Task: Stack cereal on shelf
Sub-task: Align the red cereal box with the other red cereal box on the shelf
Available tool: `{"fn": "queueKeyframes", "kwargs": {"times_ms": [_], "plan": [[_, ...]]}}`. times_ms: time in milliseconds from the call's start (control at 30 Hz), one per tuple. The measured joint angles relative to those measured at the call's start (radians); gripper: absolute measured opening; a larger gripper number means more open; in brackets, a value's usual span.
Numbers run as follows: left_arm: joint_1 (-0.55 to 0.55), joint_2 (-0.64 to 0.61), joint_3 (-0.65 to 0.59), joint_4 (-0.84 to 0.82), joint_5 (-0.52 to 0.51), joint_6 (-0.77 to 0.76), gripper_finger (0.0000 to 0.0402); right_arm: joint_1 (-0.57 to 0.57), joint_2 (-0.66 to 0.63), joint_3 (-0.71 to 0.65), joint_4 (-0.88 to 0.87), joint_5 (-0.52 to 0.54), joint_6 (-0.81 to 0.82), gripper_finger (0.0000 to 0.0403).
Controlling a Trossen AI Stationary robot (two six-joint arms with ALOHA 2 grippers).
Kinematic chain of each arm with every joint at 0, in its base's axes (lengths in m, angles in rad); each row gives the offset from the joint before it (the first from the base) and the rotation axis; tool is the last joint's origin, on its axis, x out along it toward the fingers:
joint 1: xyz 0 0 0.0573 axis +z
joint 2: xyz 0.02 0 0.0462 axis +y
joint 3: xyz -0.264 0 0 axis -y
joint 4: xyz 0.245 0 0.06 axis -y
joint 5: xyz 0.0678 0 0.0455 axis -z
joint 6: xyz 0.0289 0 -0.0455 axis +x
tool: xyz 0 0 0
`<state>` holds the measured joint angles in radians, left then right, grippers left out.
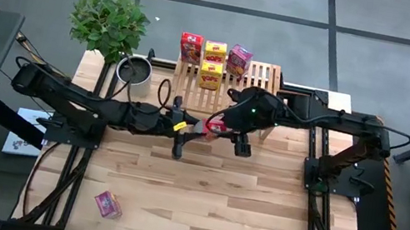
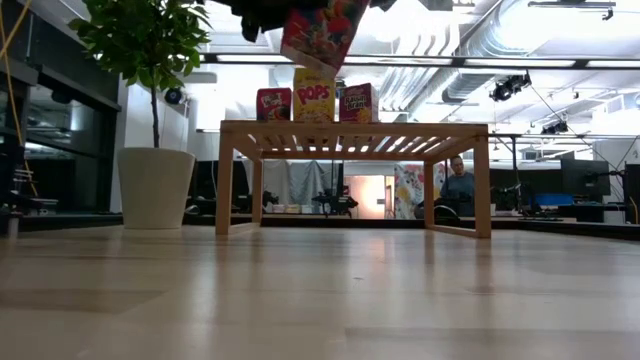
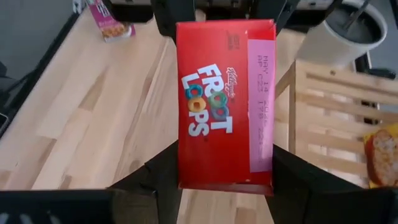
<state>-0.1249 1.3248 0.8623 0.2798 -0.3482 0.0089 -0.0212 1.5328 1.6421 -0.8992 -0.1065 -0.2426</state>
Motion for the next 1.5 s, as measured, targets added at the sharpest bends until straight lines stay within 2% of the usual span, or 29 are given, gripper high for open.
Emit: {"fn": "queueKeyframes", "kwargs": {"times_ms": [167, 300, 433, 633, 733, 900, 1000, 1167, 1300, 1500], "plan": [[0.013, 0.01, 0.002, 0.006, 0.001, -0.02, 0.0129, 0.006, -0.025, -0.005, 0.066, -0.037, -0.017, 0.0178], [0.017, 0.011, -0.002, -0.02, 0.01, -0.019, 0.0122, 0.014, -0.045, 0.011, 0.04, -0.051, -0.016, 0.0195], [0.029, 0.018, -0.012, -0.081, -0.083, -0.035, 0.0124, 0.028, -0.083, 0.024, 0.05, -0.094, -0.027, 0.0212], [0.04, -0.011, -0.008, -0.115, -0.104, -0.05, 0.0125, 0.023, -0.15, 0.021, -0.012, 0.08, -0.028, 0.0217], [0.026, -0.073, -0.004, -0.117, -0.098, -0.01, 0.0125, 0.025, -0.185, 0.021, -0.085, 0.157, -0.027, 0.0217], [0.002, -0.206, -0.049, -0.125, -0.088, 0.095, 0.0126, 0.023, -0.23, 0.02, -0.158, 0.218, 0.027, 0.0217], [0.016, -0.312, -0.157, -0.008, -0.08, 0.123, 0.0126, 0.024, -0.236, 0.019, -0.191, 0.221, 0.056, 0.0217], [0.101, -0.466, -0.398, 0.214, -0.034, 0.113, 0.0126, 0.023, -0.225, 0.018, -0.211, 0.206, 0.061, 0.0217], [0.216, -0.525, -0.513, 0.307, -0.02, 0.061, 0.0126, 0.022, -0.203, 0.018, -0.202, 0.203, 0.053, 0.0217], [0.44, -0.484, -0.532, 0.352, 0.22, -0.043, 0.0126, 0.022, -0.177, 0.018, -0.201, 0.192, 0.032, 0.0217]]}}
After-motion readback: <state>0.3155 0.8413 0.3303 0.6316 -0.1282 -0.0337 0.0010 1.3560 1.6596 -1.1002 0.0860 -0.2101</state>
